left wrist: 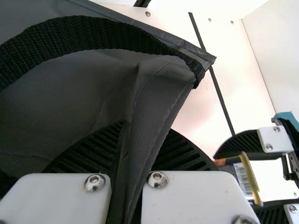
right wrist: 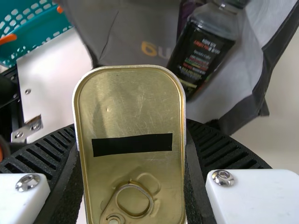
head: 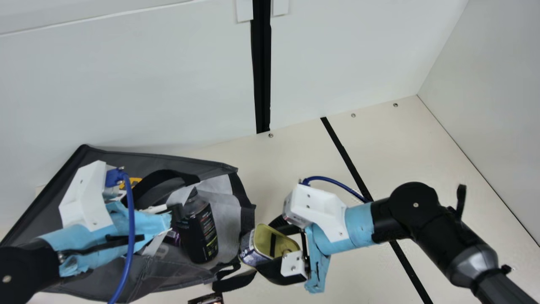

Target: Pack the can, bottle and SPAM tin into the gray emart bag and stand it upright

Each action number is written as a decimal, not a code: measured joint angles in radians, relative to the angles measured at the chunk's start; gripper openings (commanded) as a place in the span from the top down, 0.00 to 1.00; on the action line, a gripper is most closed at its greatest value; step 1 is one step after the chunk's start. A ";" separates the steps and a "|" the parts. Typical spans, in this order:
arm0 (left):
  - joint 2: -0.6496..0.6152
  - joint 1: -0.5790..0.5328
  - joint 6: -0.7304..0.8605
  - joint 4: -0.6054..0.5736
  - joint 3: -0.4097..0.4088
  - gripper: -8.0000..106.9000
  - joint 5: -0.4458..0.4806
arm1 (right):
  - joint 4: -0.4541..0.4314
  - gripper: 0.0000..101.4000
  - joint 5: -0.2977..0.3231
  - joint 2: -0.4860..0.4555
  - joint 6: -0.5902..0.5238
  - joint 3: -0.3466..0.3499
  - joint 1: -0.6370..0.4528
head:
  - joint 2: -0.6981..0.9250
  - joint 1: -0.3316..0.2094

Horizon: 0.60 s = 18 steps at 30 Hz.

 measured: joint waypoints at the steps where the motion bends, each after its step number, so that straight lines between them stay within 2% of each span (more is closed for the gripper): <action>1: 0.000 0.000 0.000 0.000 0.000 1.00 0.000 | 0.005 1.00 -0.008 0.010 -0.005 -0.003 0.008 | 0.000 0.000; 18: 0.000 0.000 0.000 0.000 0.000 1.00 0.000 | 0.082 1.00 -0.141 0.186 -0.030 -0.088 0.127 | 0.002 0.000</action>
